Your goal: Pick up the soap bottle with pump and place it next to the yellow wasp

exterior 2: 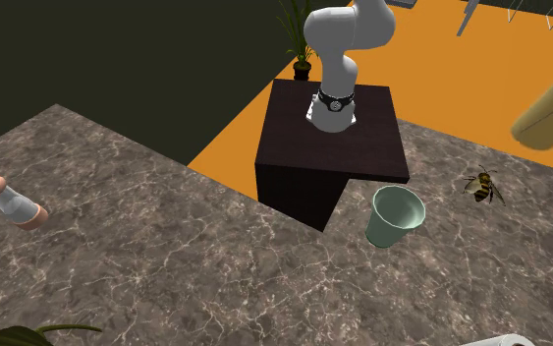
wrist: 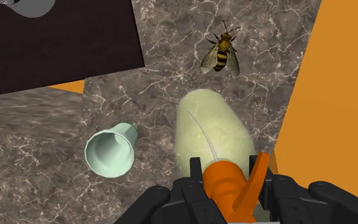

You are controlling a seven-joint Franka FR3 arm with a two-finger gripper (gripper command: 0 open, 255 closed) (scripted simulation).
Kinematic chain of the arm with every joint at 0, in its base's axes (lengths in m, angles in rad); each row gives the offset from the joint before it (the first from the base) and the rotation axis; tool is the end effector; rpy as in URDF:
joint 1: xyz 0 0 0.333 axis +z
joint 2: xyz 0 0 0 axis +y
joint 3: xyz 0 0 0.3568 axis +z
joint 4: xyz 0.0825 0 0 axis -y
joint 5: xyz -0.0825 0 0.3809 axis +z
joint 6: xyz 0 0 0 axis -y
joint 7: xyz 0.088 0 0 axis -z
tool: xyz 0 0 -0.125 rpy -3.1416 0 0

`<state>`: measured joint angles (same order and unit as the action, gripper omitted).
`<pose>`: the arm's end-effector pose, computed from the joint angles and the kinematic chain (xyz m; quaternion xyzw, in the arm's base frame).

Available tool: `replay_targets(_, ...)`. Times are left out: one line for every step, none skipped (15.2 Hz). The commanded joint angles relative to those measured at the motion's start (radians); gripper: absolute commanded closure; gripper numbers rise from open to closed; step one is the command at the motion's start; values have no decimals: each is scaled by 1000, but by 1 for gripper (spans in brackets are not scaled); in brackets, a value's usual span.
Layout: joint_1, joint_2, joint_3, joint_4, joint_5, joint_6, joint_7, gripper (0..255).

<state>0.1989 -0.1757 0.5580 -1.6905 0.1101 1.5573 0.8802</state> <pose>0.3328 0.3714 0.6664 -0.9979 0.0635 0.0008 0.0118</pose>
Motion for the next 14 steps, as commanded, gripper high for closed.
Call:
replay_targets(20,56,48,51,-25,2,72,255)
replay_targets(31,85,69,79,-41,0,105,255)
replay_targets(44,116,89,109,-59,-3,139,255)
replay_targets(58,149,109,140,-79,-7,173,255)
replay_targets(75,185,128,173,-102,-13,208,255)
replay_targets(93,222,146,209,-127,-19,243,255)
replay_targets(116,262,163,247,-154,-27,279,255)
replay_targets(141,303,177,288,-184,-38,314,255)
replay_targets(170,346,190,331,-215,-50,348,255)
replay_targets(203,391,199,379,-247,-64,382,255)
replay_targets(239,437,206,430,-281,-81,413,255)
replay_targets(281,484,210,486,-316,-101,443,255)
replay_targets(326,532,210,547,-350,-124,470,255)
replay_targets(376,583,208,616,-386,-150,494,255)
